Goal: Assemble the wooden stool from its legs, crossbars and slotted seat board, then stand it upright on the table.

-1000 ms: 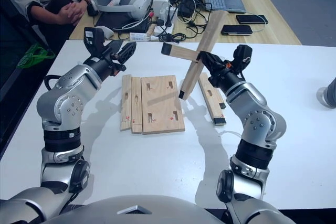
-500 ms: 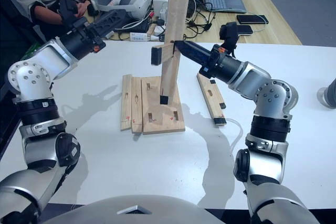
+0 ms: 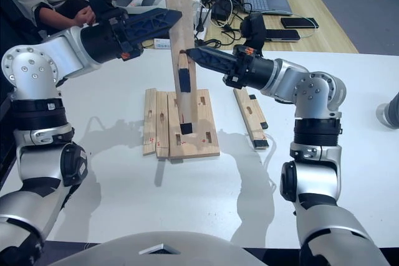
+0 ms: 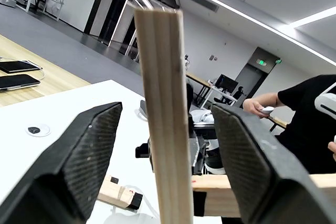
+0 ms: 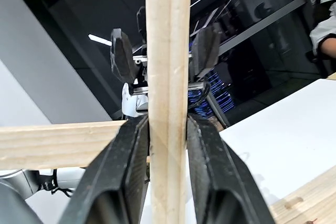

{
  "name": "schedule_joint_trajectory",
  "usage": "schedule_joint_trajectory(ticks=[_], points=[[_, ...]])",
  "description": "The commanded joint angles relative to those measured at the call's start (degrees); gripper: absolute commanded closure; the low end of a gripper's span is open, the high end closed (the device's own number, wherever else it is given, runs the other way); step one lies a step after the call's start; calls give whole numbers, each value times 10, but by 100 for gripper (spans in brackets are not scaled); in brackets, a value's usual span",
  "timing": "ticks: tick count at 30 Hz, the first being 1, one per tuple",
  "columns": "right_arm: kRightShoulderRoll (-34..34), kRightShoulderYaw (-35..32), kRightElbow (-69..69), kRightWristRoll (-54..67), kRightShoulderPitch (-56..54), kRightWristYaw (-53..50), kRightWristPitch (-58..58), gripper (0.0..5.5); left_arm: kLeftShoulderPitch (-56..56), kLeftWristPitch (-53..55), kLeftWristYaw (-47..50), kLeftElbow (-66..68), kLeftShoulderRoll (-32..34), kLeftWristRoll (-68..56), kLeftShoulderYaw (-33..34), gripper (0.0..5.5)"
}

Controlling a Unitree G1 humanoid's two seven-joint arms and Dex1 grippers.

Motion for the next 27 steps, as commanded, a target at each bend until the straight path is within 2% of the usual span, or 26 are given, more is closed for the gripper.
schedule_joint_trajectory(ticks=[1, 7, 16, 27], points=[[-36, 34, 13, -22, -32, 56, 7, 453, -25, 4, -48, 11, 33, 19, -33, 237], [-61, 63, 38, -50, -56, 110, 3, 453, -32, 5, -109, 17, 66, 37, -67, 237], [-61, 83, 32, -76, -53, 142, -9, 453, -23, 3, -112, 2, 44, 39, -82, 237], [-58, 106, 55, -117, -67, 174, -40, 453, -12, 7, -130, -16, 51, 44, -100, 401]])
